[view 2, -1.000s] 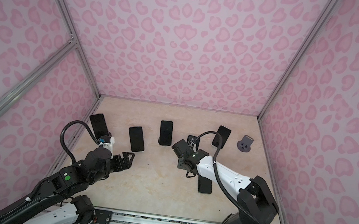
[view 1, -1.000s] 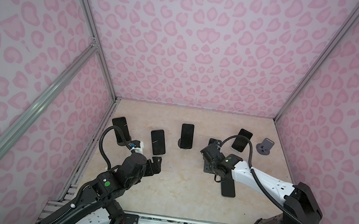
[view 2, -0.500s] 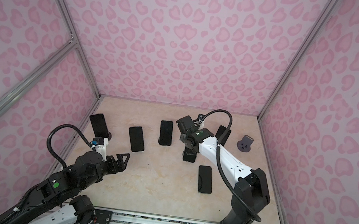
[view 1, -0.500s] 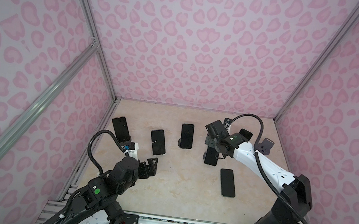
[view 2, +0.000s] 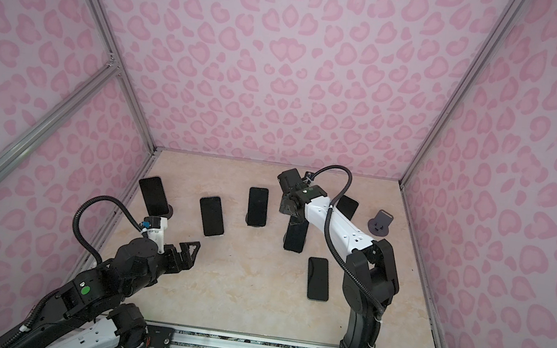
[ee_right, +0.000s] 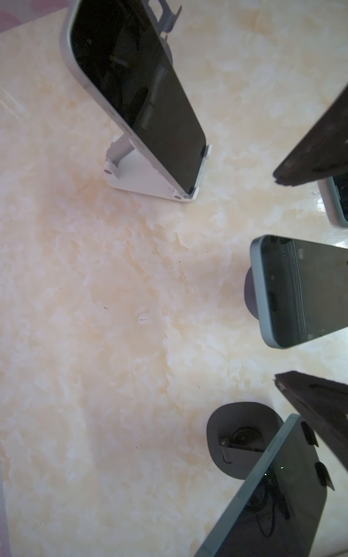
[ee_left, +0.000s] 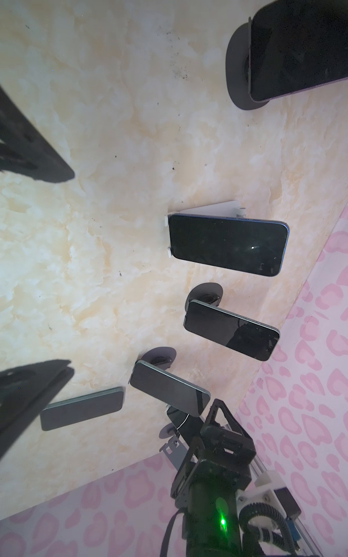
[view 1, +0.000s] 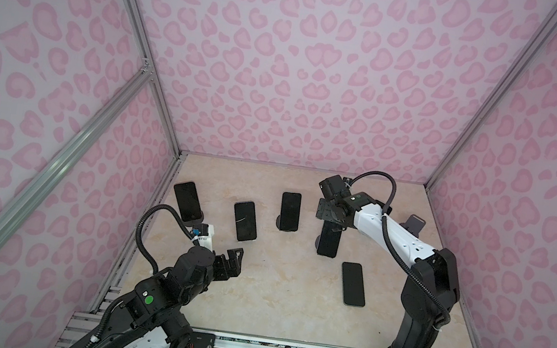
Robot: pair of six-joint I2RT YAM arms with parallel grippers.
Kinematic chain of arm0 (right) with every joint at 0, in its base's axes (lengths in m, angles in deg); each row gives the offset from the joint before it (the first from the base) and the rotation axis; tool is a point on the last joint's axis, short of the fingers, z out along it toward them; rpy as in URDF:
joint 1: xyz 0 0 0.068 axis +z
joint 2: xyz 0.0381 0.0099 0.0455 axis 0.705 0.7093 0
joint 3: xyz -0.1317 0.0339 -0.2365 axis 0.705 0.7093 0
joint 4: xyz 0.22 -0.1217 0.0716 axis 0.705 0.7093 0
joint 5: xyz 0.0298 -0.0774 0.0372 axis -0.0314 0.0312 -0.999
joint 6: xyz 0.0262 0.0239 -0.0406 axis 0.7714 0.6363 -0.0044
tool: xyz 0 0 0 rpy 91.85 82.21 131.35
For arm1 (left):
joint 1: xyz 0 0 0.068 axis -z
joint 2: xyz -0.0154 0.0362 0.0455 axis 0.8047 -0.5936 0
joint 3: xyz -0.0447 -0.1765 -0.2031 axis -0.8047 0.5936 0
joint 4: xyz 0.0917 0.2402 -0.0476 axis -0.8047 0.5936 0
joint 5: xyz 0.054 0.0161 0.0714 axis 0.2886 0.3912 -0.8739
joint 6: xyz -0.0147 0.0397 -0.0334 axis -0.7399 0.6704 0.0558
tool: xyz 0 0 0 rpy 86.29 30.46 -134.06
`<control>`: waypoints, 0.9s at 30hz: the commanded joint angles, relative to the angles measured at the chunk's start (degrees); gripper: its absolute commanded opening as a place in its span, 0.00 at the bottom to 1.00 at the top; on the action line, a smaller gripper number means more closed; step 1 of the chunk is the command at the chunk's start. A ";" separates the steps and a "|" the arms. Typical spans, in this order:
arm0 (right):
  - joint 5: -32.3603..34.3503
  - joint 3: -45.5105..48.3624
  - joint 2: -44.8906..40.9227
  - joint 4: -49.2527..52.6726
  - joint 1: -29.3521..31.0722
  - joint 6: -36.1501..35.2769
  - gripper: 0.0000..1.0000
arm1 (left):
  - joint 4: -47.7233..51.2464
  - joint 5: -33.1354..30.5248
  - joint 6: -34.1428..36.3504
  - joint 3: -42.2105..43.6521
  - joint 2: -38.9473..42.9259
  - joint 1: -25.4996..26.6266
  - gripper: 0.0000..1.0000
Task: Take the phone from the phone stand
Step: 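Lift the dark phone up off its gray round stand with the right gripper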
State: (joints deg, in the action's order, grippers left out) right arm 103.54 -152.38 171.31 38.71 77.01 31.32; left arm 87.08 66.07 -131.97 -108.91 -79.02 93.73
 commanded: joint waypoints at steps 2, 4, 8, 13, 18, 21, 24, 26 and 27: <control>-2.20 1.59 0.67 -1.89 -0.37 -1.46 0.99 | 0.10 -0.42 0.51 0.25 -0.06 -0.07 0.95; -2.93 2.33 0.82 -2.84 -0.63 -1.43 0.99 | 0.12 -0.50 0.49 0.29 -0.11 -0.09 0.95; -3.42 2.58 2.04 -3.27 -0.75 -1.03 0.99 | 0.00 -0.60 0.59 0.29 -0.44 -0.08 0.95; -4.19 4.12 2.63 -4.90 -1.07 -0.85 0.98 | 0.12 -0.67 0.58 0.55 -0.47 -0.08 0.95; -5.44 5.63 2.72 -6.66 -1.17 -1.16 0.88 | -0.06 -0.32 0.40 0.30 -1.47 -0.10 0.95; -6.31 7.30 2.45 -8.00 -1.49 -1.45 0.82 | -0.28 -0.32 0.28 0.14 -2.17 -0.11 0.95; -7.18 8.64 2.39 -8.83 -1.84 -1.66 0.76 | -0.59 -0.24 0.05 -0.06 -2.82 -0.12 0.95; -7.47 9.06 2.17 -9.21 -1.95 -1.95 0.72 | -0.74 -0.26 -0.04 -0.21 -3.19 -0.09 0.95; -7.31 9.09 2.04 -9.14 -1.95 -1.97 0.71 | -0.75 -0.24 -0.05 -0.25 -3.35 -0.07 0.95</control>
State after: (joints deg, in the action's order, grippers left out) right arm 96.72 -143.92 173.28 30.16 75.11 30.03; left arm 87.02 66.09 -131.97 -108.52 -82.05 93.73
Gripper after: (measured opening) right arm 0.722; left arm 0.953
